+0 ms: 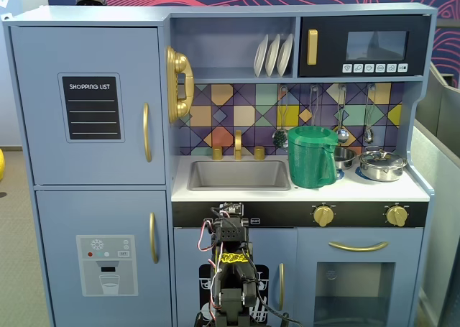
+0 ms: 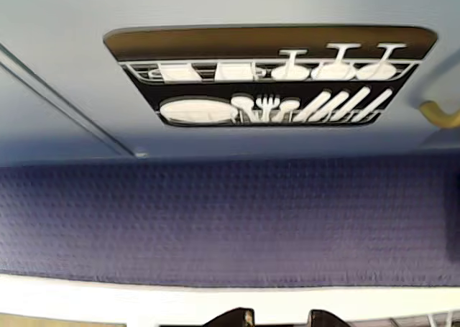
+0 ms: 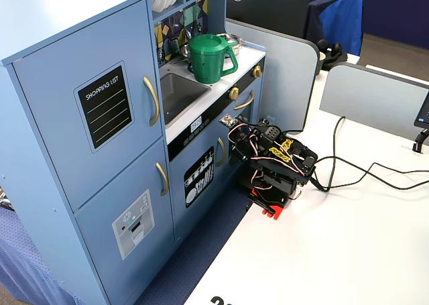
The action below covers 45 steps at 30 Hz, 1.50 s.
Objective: Open the left cabinet door
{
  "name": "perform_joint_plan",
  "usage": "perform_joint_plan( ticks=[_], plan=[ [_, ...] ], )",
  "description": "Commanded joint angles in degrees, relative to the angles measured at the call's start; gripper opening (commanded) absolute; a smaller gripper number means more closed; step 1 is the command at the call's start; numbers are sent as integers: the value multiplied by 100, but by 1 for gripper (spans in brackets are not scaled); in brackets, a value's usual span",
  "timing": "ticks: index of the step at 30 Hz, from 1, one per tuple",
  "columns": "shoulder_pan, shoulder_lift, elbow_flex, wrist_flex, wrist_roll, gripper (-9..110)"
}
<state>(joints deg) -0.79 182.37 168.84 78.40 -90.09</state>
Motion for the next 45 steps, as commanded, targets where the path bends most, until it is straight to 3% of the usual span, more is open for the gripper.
perform_joint_plan(
  ticks=[1,7,13,18,23,32,38,45],
  plan=[
    [-158,-26,97,-325,-149,2],
    [-1046,-44,-1187,-694,-123,3],
    [-967,-44,-1934,-2057,-1274,3],
    [-1485,-229,-2303,-3252,-1907,4],
    [-2171,-853,-2909,-3894,-1767,5],
    [-2839,-2637,-5019,-3155,-70,6],
    [-3261,-3243,-5687,-3393,-413,7],
    [-3832,-3621,-5581,-5001,-1529,7]
  ],
)
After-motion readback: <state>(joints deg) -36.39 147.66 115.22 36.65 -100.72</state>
